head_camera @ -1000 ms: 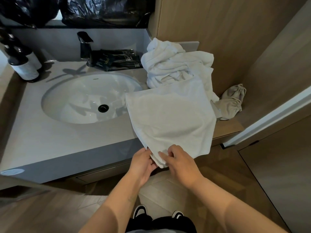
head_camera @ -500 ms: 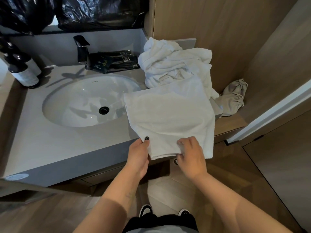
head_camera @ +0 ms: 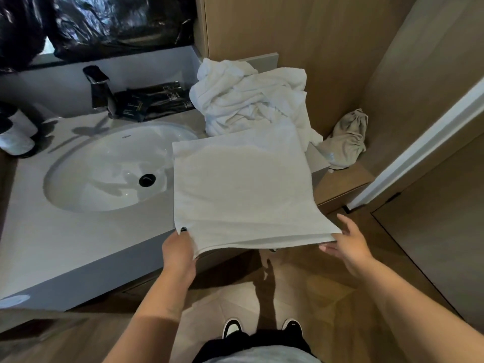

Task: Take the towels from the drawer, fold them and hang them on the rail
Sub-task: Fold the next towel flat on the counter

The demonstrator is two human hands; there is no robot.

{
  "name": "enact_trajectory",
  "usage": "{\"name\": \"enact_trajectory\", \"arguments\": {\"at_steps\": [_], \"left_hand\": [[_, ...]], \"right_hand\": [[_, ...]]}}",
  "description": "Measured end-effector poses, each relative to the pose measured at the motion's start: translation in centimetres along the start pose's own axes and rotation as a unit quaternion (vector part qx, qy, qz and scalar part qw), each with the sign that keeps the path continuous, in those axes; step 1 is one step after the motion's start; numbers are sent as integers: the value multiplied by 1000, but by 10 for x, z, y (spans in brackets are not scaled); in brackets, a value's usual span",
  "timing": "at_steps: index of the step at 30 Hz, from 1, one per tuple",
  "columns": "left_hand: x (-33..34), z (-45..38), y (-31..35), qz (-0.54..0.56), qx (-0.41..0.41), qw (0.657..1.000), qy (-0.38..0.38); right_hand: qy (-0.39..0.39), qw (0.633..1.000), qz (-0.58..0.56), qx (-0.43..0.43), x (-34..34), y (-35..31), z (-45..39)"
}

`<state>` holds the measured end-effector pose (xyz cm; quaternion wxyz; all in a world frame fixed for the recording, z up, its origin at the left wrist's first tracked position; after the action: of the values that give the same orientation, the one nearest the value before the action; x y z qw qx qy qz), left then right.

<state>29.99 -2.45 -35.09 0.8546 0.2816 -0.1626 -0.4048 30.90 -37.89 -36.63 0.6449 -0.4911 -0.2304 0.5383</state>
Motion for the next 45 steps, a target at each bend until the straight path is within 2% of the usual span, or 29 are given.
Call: {"name": "enact_trajectory", "arguments": {"at_steps": [4, 8, 12, 17, 25, 29, 32, 35, 37, 39, 42, 45], "left_hand": [[-6, -3, 4, -29, 15, 999, 13], [-20, -7, 10, -59, 20, 998, -7], [-36, -14, 3, -111, 6, 994, -14], [-42, -15, -5, -131, 9, 991, -3], [-42, -12, 1, -81, 18, 993, -88], [-41, -7, 17, -101, 61, 985, -123], [-33, 2, 36, -155, 94, 971, -154], [-19, 20, 57, -184, 114, 951, -222], [-8, 35, 69, -188, 125, 934, -278], [4, 49, 78, -181, 138, 925, -303], [19, 70, 82, -176, 159, 914, -329], [33, 89, 82, -126, 159, 910, -360]], "right_hand": [[-52, 998, -34, 1, 1, 9, 7], [-125, 991, 24, 27, -2, 17, 13], [-115, 990, -35, 73, -1, 32, 11], [-75, 994, 54, 50, 7, 43, 9], [-144, 977, 156, -17, 14, 16, 13], [-171, 966, 179, -75, 13, -23, 23], [-236, 948, 181, -109, 20, -61, 36], [-311, 912, 198, -182, 33, -96, 52], [-317, 883, 230, -259, 43, -114, 61], [-300, 863, 247, -322, 52, -132, 68], [-302, 839, 242, -382, 60, -154, 79], [-293, 818, 225, -441, 65, -167, 87]]}}
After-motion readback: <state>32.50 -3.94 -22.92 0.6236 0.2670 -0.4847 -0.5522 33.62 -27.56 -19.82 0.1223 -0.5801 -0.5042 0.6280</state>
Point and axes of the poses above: each hand's wrist, its own z-axis away from the middle knuckle, its own x-axis out of the palm, y = z × x, the point moved 1 cm from there along -z, towards the middle knuckle, and after that the axes turned 9 degrees about -x, right-handed, at the moved point
